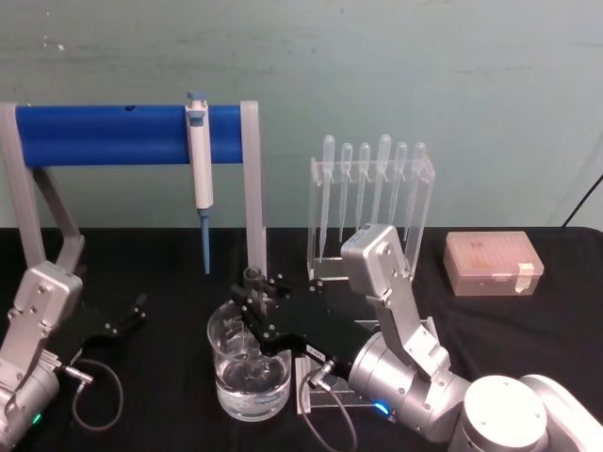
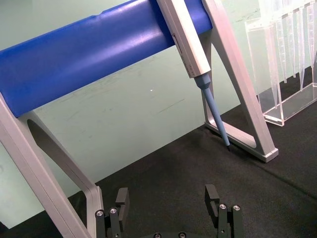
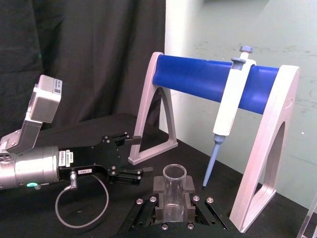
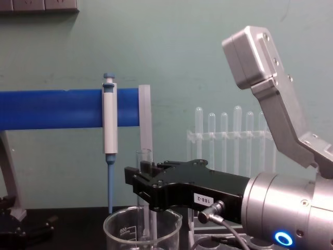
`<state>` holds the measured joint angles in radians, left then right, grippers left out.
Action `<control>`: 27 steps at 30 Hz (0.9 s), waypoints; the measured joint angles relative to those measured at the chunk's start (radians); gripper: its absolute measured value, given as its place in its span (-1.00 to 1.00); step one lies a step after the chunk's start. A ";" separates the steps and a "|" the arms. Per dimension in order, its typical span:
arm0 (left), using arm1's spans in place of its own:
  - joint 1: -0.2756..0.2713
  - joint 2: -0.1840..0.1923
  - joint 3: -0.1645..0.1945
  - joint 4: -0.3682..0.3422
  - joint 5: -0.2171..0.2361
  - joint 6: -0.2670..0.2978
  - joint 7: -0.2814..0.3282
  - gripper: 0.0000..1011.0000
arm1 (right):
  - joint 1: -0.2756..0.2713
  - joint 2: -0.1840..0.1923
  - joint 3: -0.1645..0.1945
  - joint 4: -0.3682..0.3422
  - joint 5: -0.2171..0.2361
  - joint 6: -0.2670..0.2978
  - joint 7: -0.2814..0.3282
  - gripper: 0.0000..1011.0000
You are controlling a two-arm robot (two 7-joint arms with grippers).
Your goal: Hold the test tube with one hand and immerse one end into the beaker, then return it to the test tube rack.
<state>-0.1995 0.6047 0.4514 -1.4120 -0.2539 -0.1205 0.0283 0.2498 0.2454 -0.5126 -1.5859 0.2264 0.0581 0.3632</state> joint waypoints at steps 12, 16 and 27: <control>0.000 0.000 0.000 0.000 0.000 0.000 0.000 0.98 | 0.001 0.001 -0.001 0.000 0.001 0.000 0.000 -0.56; 0.000 0.000 0.000 0.000 0.000 0.000 0.000 0.98 | 0.001 0.001 -0.002 0.000 0.001 0.000 0.001 -0.55; 0.000 0.000 0.000 0.000 0.000 0.000 0.000 0.98 | 0.001 0.002 -0.002 -0.001 0.001 0.000 0.001 -0.55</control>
<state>-0.1995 0.6047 0.4514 -1.4120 -0.2539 -0.1205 0.0283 0.2513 0.2469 -0.5145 -1.5870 0.2278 0.0581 0.3639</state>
